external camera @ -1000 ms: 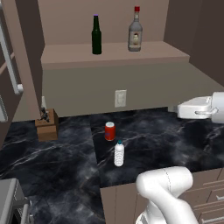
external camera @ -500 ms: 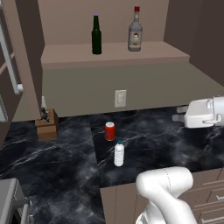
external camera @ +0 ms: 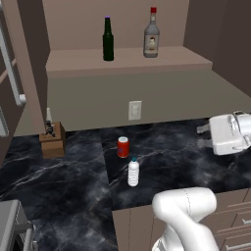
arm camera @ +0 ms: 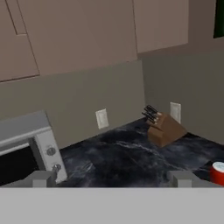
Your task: Sort all alcoholic drinks to one cabinet, and non-alcoholic drinks to the other.
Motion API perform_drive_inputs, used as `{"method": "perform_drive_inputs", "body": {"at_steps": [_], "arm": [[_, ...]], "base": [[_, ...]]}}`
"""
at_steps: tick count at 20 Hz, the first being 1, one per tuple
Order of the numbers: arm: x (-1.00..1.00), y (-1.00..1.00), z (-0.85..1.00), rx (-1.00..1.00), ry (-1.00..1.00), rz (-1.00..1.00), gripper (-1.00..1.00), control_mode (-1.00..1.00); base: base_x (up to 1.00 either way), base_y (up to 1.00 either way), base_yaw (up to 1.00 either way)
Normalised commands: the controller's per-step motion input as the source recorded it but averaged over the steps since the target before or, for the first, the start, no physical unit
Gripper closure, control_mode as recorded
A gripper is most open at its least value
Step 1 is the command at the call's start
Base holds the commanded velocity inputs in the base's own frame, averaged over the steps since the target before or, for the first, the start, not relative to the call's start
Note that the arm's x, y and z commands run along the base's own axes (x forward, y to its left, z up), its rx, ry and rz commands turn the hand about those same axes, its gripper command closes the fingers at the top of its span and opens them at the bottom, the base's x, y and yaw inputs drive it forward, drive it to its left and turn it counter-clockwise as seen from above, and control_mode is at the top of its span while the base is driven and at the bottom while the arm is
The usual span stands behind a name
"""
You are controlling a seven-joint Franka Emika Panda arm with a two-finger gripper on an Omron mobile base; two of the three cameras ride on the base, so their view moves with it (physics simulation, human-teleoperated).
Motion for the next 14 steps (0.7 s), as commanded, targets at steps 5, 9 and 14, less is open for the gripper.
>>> {"method": "perform_drive_inputs", "body": {"at_steps": [5, 9, 14], "arm": [[0.0, 0.0, -0.45, 0.0, -0.14, 0.1, -1.0, -1.0], [0.0, 0.0, -0.43, 0.0, -0.12, 0.09, -1.0, -1.0], [0.0, 0.0, -0.38, 0.0, -0.11, 0.08, -1.0, -1.0]], "base": [[0.0, 0.0, 0.0], [0.0, 0.0, 0.0], [0.0, 0.0, 0.0]]}}
